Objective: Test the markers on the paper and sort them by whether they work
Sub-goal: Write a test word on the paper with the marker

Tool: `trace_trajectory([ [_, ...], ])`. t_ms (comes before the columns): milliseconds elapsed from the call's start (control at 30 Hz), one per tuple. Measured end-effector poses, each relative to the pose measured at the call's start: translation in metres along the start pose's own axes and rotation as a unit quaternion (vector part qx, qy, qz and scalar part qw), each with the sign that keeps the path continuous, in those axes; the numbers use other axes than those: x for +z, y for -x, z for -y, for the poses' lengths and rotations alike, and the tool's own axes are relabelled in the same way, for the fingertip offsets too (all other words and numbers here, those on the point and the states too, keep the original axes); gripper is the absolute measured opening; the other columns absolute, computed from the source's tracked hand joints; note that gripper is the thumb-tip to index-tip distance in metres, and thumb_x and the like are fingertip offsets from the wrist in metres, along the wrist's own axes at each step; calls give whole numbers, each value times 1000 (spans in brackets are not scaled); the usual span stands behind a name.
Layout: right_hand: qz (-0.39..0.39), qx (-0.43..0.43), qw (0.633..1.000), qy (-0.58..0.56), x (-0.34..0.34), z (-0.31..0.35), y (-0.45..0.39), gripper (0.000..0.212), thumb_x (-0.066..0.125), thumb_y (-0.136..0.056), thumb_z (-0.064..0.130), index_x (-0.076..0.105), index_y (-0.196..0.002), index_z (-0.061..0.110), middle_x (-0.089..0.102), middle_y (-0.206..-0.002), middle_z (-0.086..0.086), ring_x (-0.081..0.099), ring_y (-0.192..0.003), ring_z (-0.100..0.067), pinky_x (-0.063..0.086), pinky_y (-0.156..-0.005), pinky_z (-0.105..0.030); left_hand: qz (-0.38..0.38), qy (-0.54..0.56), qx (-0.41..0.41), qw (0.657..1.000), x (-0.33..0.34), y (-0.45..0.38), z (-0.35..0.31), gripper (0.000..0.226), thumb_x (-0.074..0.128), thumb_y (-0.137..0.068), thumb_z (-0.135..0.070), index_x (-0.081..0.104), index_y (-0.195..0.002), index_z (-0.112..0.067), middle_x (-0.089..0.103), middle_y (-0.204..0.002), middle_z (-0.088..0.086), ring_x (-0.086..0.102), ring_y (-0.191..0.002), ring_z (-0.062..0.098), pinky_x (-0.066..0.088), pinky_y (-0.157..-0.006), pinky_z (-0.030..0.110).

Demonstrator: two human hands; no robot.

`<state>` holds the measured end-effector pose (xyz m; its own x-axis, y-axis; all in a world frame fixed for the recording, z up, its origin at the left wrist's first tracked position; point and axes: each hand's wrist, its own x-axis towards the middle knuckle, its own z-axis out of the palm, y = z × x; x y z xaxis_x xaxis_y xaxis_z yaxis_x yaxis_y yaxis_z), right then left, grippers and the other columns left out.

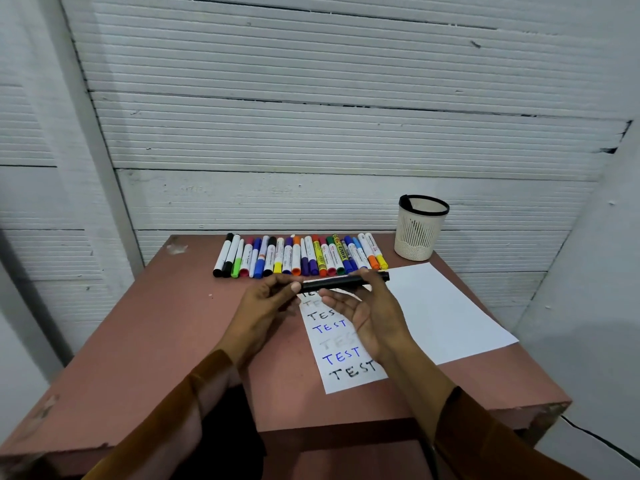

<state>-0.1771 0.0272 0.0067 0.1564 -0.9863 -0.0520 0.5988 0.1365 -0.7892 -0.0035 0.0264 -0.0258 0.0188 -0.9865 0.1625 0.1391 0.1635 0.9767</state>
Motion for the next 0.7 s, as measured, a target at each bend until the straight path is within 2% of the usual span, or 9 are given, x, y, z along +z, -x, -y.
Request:
trace_trajectory([
  [100,-19,4,1000,7,3,1,2,9,48,-94,11,52,-89,5,64,-93,-18,68,-74,-33,59,-69,-35,-34,53,-9,998,-1,-1,-2,14,58,-87,-16,59,-97,-7,61,-72,3,53,-61,11,47,-52,14],
  [167,-26,-15,996,78,-1,1,1,6,54,-91,4,53,-89,10,64,-93,-15,68,-75,-27,57,-65,-31,-66,105,-17,992,0,-2,-5,8,56,-89,-13,58,-94,-8,65,-74,3,59,-61,9,49,-53,16],
  [267,-8,-32,971,237,-7,2,3,21,62,-85,2,53,-100,14,66,-91,-13,66,-80,-23,54,-67,-27,-117,163,-26,979,2,-6,-6,7,54,-91,-14,60,-89,-10,69,-74,0,65,-69,8,52,-58,17],
  [333,14,-55,924,379,-4,2,8,26,62,-85,2,52,-103,19,66,-89,-8,63,-76,-18,50,-65,-25,-141,183,-29,973,4,-9,-6,9,53,-92,-14,60,-90,-10,69,-74,-1,64,-77,11,54,-63,20],
  [433,57,-99,820,562,7,-3,12,27,52,-89,7,46,-111,22,58,-90,3,54,-59,-10,42,-50,-17,-154,239,-44,958,18,-15,-11,15,44,-97,-12,59,-95,-7,63,-79,5,64,-78,16,58,-72,29],
  [500,73,-134,749,645,15,-10,15,26,44,-93,14,44,-119,18,57,-89,2,50,-57,-11,38,-49,-22,-173,281,-68,942,30,-19,-17,21,39,-99,-13,57,-94,-7,57,-75,6,62,-74,19,55,-70,34],
  [600,52,-179,667,721,24,-17,18,30,33,-100,26,40,-128,19,63,-104,-5,60,-85,-24,37,-65,-30,-189,339,-90,917,45,-21,-25,28,37,-100,-27,53,-84,-11,50,-64,2,56,-61,18,49,-62,32],
  [633,41,-184,651,735,26,-18,18,32,31,-101,30,39,-131,20,63,-111,-5,61,-95,-27,38,-69,-32,-189,340,-88,917,49,-21,-27,30,36,-101,-30,51,-81,-13,49,-62,1,55,-59,16,48,-61,30],
  [700,35,-169,633,755,29,-19,17,33,28,-102,30,37,-132,20,63,-116,-7,60,-102,-30,37,-71,-33,-184,320,-79,926,54,-21,-31,30,33,-102,-27,47,-78,-15,46,-61,0,51,-59,14,46,-55,26],
])
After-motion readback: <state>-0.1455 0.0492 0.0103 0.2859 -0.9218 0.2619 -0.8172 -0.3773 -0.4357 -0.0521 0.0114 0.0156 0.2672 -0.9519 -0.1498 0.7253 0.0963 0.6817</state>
